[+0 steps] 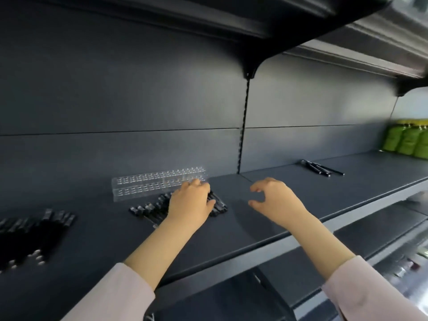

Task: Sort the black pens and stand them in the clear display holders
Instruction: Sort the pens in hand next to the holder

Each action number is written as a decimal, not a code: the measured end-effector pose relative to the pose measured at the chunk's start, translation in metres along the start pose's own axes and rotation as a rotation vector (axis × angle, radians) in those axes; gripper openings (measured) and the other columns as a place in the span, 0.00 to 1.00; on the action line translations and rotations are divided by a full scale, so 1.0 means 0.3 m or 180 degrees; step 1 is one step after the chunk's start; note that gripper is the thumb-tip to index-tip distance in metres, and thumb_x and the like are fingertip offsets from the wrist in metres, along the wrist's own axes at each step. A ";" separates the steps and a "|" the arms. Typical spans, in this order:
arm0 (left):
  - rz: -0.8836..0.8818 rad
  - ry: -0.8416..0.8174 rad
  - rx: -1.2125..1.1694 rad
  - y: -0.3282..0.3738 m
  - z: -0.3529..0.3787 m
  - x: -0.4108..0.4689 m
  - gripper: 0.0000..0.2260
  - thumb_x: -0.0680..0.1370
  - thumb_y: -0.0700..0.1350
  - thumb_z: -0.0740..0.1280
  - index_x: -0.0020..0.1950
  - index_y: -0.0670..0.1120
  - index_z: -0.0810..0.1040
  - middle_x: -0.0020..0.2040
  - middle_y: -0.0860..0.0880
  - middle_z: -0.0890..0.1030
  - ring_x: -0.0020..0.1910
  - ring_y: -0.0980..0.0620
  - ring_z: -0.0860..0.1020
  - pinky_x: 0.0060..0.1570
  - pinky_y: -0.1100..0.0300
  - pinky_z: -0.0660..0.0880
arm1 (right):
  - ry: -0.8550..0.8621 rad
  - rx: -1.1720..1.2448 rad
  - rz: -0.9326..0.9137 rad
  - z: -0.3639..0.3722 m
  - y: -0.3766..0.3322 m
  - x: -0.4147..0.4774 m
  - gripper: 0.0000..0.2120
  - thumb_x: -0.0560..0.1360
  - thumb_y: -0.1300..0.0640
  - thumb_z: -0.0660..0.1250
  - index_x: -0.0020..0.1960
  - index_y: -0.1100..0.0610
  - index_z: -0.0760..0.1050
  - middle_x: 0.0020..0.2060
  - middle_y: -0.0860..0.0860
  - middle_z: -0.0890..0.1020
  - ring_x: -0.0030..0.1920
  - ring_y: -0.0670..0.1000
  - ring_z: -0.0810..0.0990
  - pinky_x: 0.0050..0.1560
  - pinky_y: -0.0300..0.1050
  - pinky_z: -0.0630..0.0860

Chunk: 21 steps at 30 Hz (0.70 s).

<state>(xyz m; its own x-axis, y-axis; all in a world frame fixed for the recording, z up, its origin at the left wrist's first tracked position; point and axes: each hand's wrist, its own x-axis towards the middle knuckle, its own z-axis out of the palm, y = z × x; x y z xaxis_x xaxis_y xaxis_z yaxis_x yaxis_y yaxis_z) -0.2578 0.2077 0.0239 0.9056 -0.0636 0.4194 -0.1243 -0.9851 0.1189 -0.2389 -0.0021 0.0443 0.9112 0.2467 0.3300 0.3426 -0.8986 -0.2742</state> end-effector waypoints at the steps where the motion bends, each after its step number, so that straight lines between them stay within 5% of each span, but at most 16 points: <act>1: -0.0015 -0.0065 -0.0038 0.064 0.033 0.024 0.14 0.80 0.54 0.63 0.62 0.49 0.75 0.59 0.50 0.76 0.60 0.47 0.73 0.57 0.53 0.73 | -0.0020 0.0017 0.0045 -0.010 0.081 -0.003 0.19 0.74 0.51 0.70 0.63 0.53 0.76 0.59 0.50 0.77 0.59 0.52 0.76 0.59 0.48 0.74; 10: -0.0013 -0.0542 -0.0093 0.478 0.245 0.284 0.16 0.81 0.55 0.62 0.65 0.50 0.73 0.61 0.51 0.75 0.61 0.48 0.72 0.53 0.56 0.71 | -0.0182 -0.0007 0.0378 -0.058 0.663 0.144 0.20 0.76 0.50 0.68 0.66 0.54 0.74 0.61 0.52 0.76 0.65 0.55 0.72 0.61 0.51 0.74; 21: 0.0064 -0.0776 -0.0334 0.816 0.446 0.703 0.17 0.80 0.56 0.62 0.66 0.49 0.73 0.62 0.51 0.74 0.61 0.50 0.73 0.56 0.53 0.74 | 0.0045 0.0026 0.0894 -0.132 1.184 0.442 0.17 0.75 0.50 0.68 0.62 0.53 0.75 0.58 0.53 0.77 0.58 0.56 0.75 0.55 0.51 0.76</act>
<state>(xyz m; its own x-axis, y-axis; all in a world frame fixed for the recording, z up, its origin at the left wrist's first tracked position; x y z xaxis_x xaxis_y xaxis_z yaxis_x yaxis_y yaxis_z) -0.0430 -0.0683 0.0210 0.9719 -0.1321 0.1948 -0.1730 -0.9621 0.2107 -0.0055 -0.3030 0.0266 0.9674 -0.0167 0.2526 0.0789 -0.9281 -0.3638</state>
